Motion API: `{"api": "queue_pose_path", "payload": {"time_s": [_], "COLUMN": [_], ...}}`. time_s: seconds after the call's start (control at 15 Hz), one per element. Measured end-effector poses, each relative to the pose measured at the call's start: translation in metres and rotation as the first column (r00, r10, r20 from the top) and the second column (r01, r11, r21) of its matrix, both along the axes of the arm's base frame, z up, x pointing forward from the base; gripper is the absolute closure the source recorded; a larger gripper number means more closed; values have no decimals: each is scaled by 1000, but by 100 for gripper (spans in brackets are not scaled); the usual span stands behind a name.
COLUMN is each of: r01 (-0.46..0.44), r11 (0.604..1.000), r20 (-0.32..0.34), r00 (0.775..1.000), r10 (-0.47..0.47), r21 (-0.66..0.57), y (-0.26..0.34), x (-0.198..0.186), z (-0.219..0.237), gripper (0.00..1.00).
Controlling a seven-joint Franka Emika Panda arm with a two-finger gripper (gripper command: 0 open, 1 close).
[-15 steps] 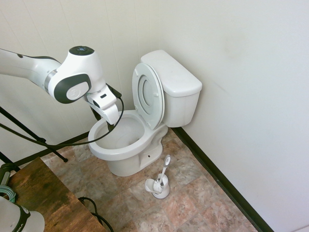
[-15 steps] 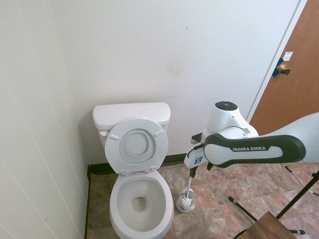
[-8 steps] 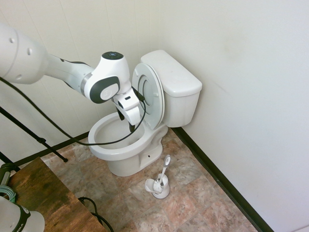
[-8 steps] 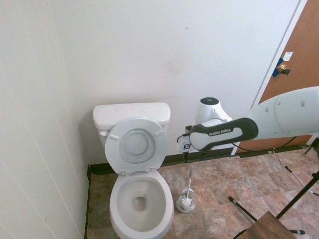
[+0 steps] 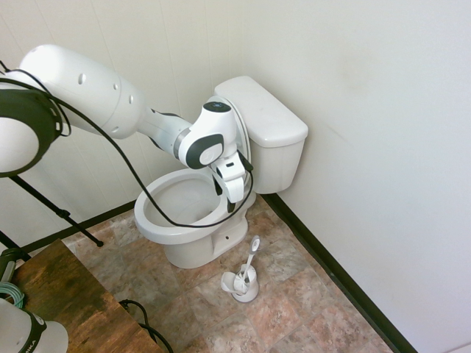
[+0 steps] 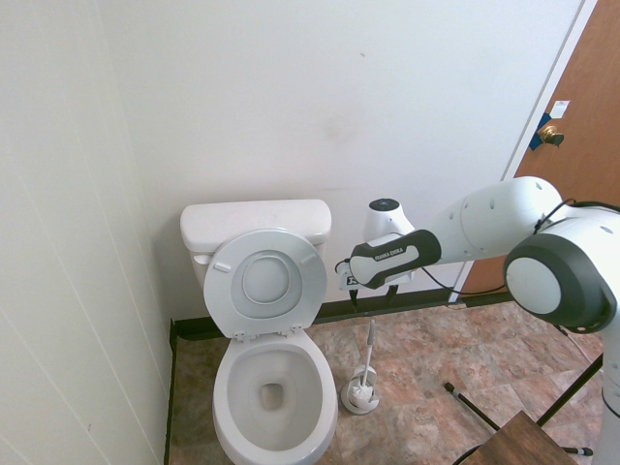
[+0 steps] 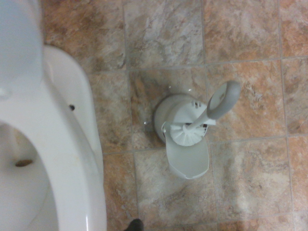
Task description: Clean the toilet
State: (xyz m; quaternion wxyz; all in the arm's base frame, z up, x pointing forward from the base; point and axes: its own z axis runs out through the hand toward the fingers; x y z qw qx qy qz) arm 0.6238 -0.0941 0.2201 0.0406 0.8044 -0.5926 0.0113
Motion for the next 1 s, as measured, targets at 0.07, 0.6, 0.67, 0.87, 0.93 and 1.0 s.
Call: {"api": "queue_pose_path", "payload": {"time_s": [0.07, 0.6, 0.67, 0.87, 0.93, 1.0], "r01": [19, 126, 143, 179, 186, 194], "r11": [1000, 992, 990, 984, 982, 981], "r20": [-6, -42, -44, -56, -62, -65], "r00": [1000, 991, 989, 982, 981, 979], "r10": [-19, -126, -143, -179, -186, -194], "r21": [2, -7, -10, -4, -2, 0], "y": [-7, -41, -45, -57, -60, -63], "x": [5, 41, 43, 48, 49, 51], "z": [-11, -64, -72, -103, -115, -126], "gripper": [0, 0, 0, 0, 0, 0]}}
